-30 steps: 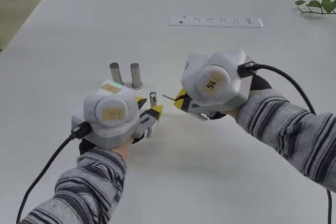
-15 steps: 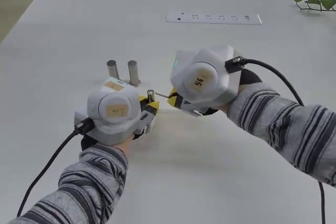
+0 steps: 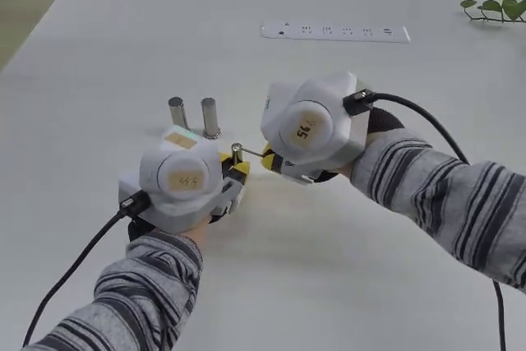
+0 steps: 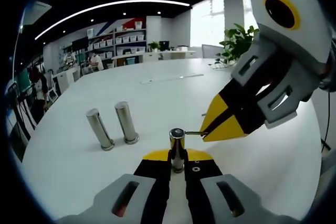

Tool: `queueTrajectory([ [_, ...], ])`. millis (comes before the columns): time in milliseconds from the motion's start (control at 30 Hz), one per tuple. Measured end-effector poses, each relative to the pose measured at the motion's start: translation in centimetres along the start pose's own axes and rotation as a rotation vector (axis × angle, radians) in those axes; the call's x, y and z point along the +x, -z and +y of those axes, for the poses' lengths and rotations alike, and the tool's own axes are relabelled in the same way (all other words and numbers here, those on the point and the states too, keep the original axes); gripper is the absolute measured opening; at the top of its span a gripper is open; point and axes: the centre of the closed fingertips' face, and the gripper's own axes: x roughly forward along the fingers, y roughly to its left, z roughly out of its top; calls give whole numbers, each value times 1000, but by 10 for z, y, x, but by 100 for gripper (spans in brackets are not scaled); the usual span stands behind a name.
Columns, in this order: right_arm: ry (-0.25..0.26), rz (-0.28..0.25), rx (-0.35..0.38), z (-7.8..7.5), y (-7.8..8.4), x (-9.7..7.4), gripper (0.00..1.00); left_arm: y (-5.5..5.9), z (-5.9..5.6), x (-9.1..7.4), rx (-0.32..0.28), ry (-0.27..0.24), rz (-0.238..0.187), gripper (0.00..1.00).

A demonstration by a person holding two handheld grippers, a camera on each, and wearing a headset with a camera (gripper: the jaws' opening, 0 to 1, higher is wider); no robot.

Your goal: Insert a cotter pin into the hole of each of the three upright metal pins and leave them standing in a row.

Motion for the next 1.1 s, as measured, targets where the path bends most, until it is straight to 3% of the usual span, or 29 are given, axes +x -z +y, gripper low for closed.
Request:
queueTrajectory([
  [433,-9,20,8,0,2,4,0,0,-1,1,4,-6,-1,5],
  [700,-8,25,-23,0,-1,-2,0,0,-1,0,8,-14,-3,5],
  [1100,-10,-14,-26,0,-11,-9,0,0,-2,1,14,-18,-7,5],
])
